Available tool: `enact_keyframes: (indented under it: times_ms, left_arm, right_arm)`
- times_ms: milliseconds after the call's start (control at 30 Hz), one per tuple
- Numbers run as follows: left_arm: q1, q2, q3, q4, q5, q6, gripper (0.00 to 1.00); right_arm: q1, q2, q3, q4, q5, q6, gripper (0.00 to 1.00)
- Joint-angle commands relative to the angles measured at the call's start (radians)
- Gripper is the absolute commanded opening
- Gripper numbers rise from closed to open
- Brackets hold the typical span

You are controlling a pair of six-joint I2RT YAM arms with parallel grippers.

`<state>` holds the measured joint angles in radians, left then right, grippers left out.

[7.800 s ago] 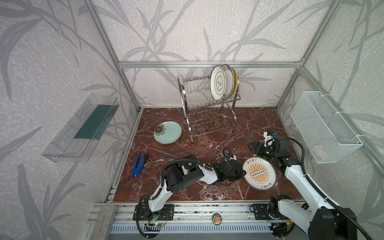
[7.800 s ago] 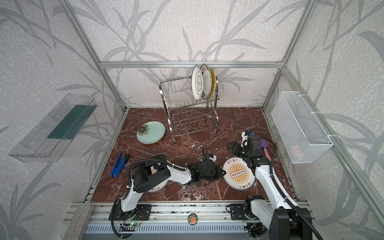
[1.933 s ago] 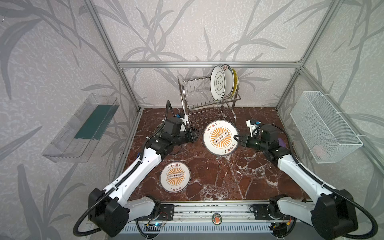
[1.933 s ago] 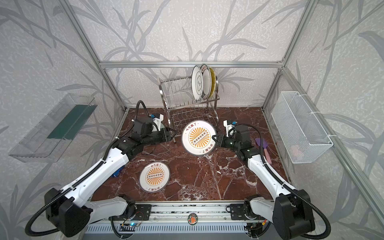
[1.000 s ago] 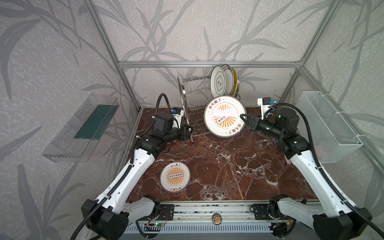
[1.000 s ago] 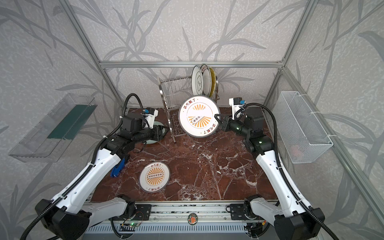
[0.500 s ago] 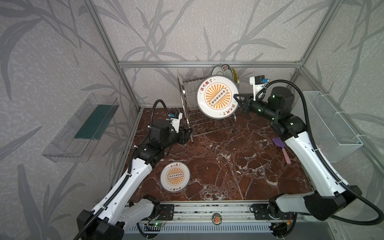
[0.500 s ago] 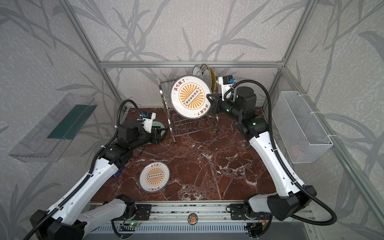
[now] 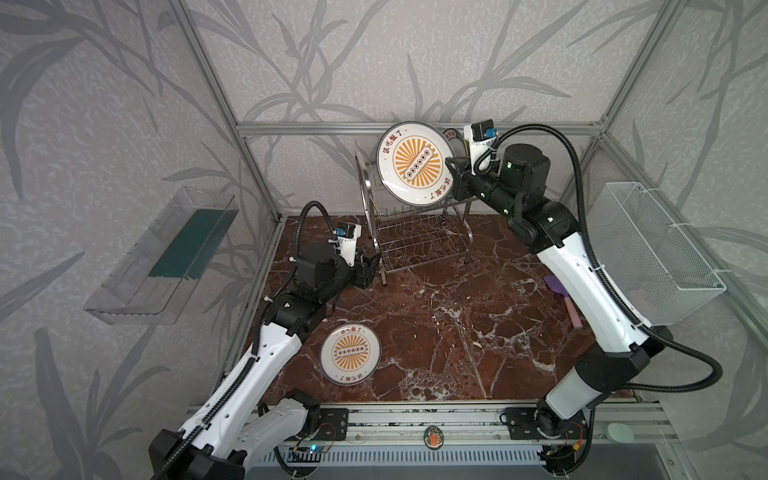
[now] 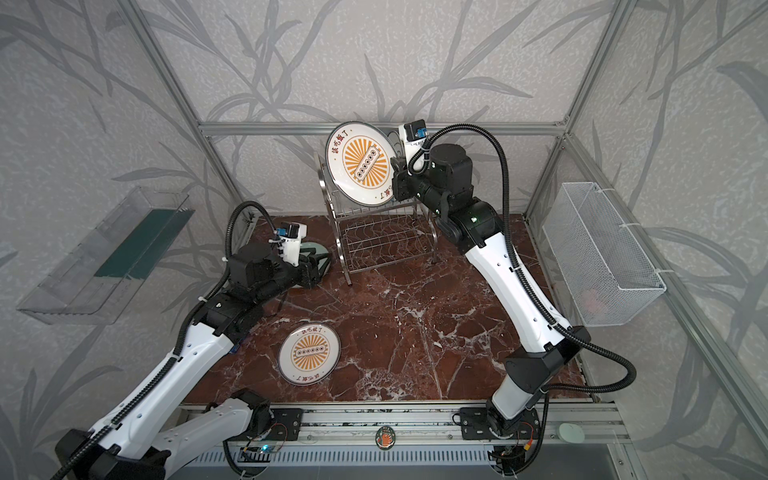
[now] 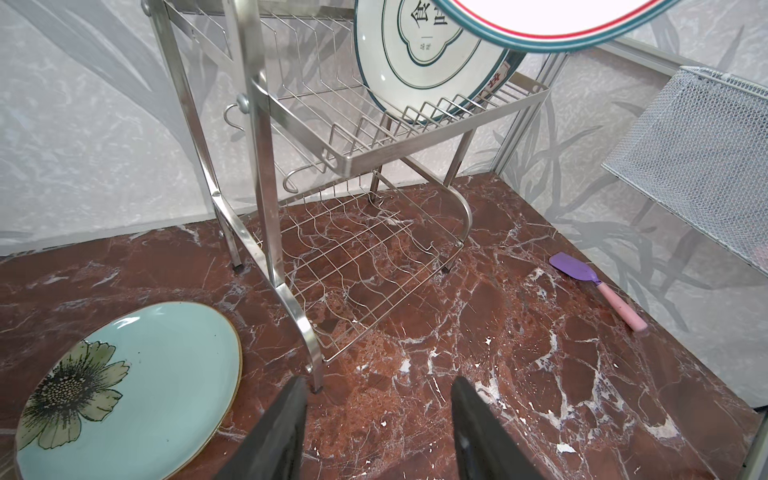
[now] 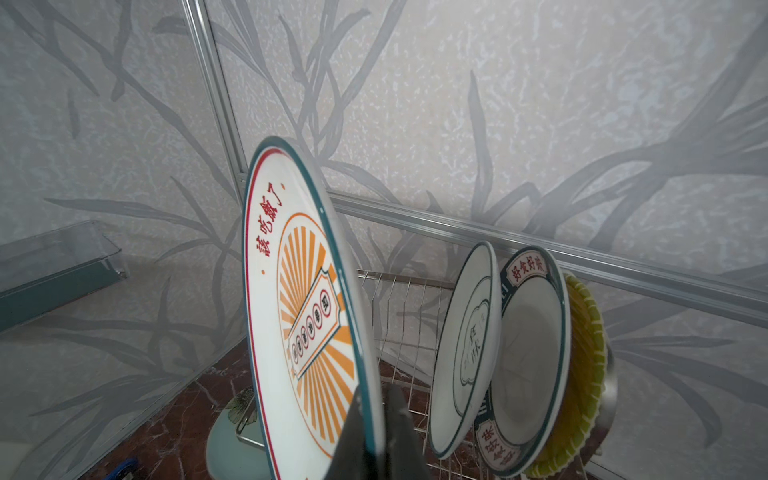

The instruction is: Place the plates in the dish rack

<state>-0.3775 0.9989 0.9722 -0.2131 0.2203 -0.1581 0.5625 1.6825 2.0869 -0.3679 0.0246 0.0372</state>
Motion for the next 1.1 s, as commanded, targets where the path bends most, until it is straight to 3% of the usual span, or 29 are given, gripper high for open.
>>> enact_keyframes:
  times_ms: [0, 633, 1067]
  left_arm:
    - [0.004, -0.024, -0.014, 0.017, -0.025, 0.039, 0.54]
    - [0.003, -0.031, -0.016, -0.004, -0.091, 0.075, 0.54]
    - [0.004, -0.031, -0.006, -0.022, -0.125, 0.081, 0.54]
  right_arm:
    - [0.009, 0.053, 0.091, 0.038, 0.114, -0.032, 0.0]
    - [0.094, 0.445, 0.656, -0.136, 0.404, -0.202, 0.0]
    - [0.185, 0.531, 0.668, 0.002, 0.726, -0.321, 0.0]
